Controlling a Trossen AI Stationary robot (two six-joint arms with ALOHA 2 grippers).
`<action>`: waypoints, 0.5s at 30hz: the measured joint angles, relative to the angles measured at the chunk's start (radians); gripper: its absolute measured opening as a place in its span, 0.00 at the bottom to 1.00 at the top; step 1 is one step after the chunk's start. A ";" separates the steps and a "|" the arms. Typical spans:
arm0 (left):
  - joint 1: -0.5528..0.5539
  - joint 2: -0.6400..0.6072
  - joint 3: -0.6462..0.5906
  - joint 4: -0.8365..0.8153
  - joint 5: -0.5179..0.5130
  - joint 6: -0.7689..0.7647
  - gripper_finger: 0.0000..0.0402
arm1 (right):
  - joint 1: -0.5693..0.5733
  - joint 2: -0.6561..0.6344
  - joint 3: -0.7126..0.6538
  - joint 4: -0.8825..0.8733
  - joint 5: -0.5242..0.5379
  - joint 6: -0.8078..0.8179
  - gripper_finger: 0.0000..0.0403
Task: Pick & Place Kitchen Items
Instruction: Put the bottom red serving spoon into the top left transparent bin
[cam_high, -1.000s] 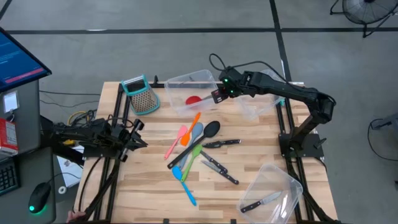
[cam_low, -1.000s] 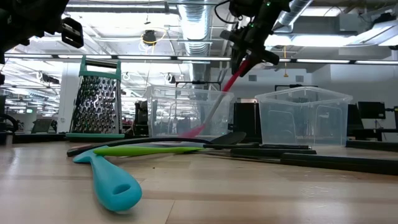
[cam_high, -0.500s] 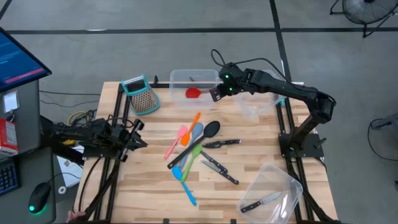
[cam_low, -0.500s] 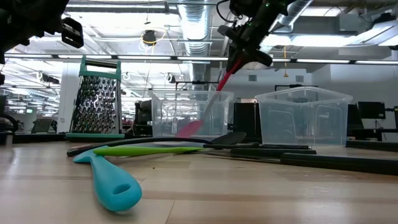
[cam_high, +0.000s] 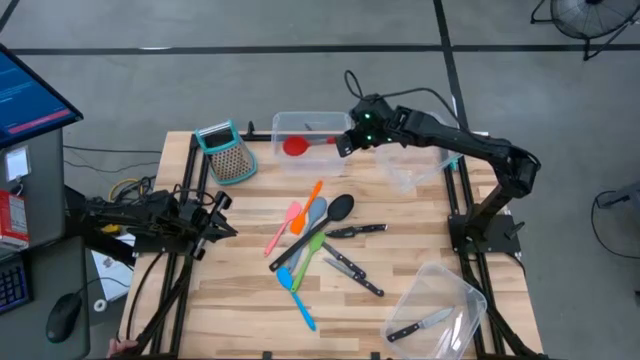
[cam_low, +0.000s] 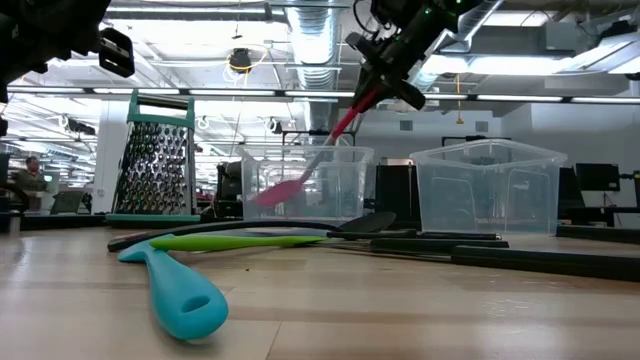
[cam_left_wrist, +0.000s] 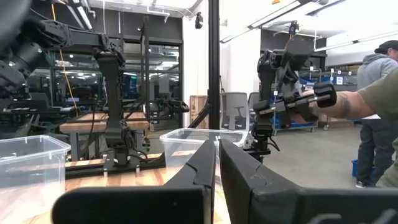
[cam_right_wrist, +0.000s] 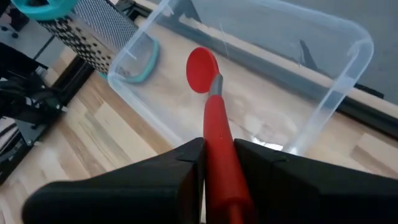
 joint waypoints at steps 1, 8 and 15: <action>0.000 0.000 0.000 0.000 0.000 0.000 0.02 | 0.000 0.000 -0.006 -0.002 0.000 0.000 0.14; 0.000 0.000 0.000 0.000 0.000 0.000 0.02 | -0.013 0.001 -0.031 0.000 0.000 0.000 0.14; 0.000 0.000 0.000 0.000 0.000 0.000 0.02 | -0.024 0.010 -0.031 0.005 -0.003 -0.005 0.14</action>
